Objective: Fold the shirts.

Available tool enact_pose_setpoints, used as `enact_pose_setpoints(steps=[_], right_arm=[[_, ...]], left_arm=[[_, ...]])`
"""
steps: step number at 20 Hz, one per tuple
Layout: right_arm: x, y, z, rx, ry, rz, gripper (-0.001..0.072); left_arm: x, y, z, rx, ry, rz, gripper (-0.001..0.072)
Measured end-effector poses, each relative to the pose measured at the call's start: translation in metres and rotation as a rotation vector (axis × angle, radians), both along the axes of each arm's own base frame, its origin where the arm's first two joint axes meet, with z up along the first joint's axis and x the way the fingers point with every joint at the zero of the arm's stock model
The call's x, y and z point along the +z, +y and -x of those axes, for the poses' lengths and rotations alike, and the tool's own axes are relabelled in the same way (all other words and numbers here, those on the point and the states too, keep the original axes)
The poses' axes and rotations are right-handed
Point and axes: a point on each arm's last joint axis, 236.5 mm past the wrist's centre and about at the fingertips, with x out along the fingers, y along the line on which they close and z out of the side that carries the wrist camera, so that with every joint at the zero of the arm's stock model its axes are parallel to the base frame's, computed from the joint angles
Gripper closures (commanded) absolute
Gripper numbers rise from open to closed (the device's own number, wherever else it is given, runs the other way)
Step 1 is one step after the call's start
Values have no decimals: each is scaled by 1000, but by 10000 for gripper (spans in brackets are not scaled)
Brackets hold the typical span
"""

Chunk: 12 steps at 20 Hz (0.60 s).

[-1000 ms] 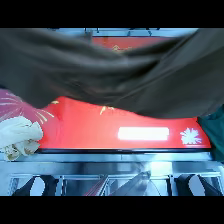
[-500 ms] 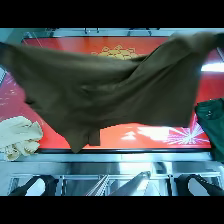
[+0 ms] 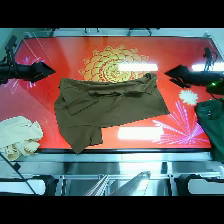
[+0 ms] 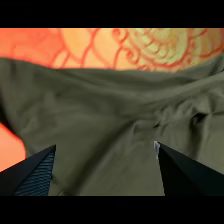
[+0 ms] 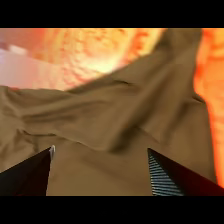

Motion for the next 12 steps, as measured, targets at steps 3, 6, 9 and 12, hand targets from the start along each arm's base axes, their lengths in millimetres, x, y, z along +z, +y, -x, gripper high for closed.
enact_pose_setpoints(steps=[3,6,9,12], right_arm=[[-32,-44,28,13,117,43,75],[-64,-66,58,49,243,74,78],[-90,-63,73,95,330,69,249],[-117,-46,82,157,403,48,249]], left_arm=[[-16,31,25,30,135,22,82],[-36,43,67,69,264,70,81],[-57,42,112,113,369,118,81],[-78,39,156,150,463,130,81]])
